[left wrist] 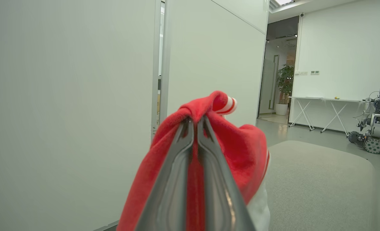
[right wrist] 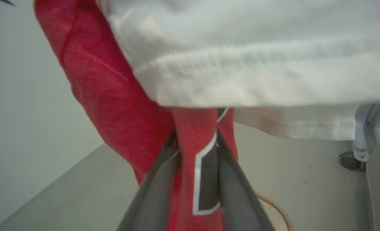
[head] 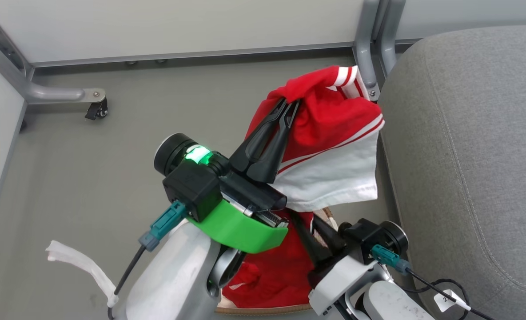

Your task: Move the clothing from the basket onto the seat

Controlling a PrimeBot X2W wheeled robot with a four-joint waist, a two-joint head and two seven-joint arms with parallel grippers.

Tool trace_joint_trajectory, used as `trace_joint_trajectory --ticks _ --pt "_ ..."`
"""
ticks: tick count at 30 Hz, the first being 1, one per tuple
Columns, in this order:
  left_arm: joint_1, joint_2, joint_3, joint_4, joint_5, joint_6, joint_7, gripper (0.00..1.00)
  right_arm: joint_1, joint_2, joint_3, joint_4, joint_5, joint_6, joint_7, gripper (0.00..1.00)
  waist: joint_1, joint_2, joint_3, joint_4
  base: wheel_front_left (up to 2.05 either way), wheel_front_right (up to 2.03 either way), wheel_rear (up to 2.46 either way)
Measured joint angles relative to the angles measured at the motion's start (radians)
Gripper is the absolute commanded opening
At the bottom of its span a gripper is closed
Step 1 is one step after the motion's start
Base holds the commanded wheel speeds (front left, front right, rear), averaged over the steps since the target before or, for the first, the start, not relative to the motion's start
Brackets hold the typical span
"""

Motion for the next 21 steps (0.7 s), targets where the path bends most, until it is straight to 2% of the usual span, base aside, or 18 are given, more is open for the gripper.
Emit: trace_joint_trajectory --ticks 11,17,18,19,20,21 --pt "0.000 0.000 0.056 0.083 0.023 0.007 0.000 0.00 0.011 -0.002 0.001 -0.023 0.010 0.000 0.000 0.00 0.0000 0.0000 0.007 -0.003 0.00 0.00 0.00" --pt "0.003 0.011 0.060 0.158 0.124 0.011 0.000 0.00 0.031 -0.003 -0.021 -0.045 0.003 0.000 0.000 0.00 0.0000 0.0000 0.011 -0.011 0.00 0.00 0.00" --pt "0.005 0.011 0.065 0.163 0.128 0.012 0.000 0.13 0.031 -0.003 -0.021 -0.046 0.002 0.000 0.000 0.00 0.0000 0.0000 0.012 -0.013 0.00 0.00 0.00" --pt "0.009 0.011 0.068 0.169 0.134 0.012 0.000 0.47 0.031 -0.003 -0.021 -0.046 0.001 0.000 0.000 0.00 0.0000 0.0000 0.014 -0.016 0.00 0.00 0.00" --pt "0.014 0.010 0.074 0.173 0.137 0.013 0.000 1.00 0.031 -0.003 -0.024 -0.047 0.001 0.000 0.000 0.00 0.0000 0.0000 0.015 -0.019 0.00 0.00 0.00" --pt "0.020 0.009 0.081 0.174 0.142 0.020 0.000 1.00 0.032 -0.003 -0.027 -0.049 0.000 0.000 0.000 0.00 0.0000 0.0000 0.017 -0.021 0.00 0.00 0.00"
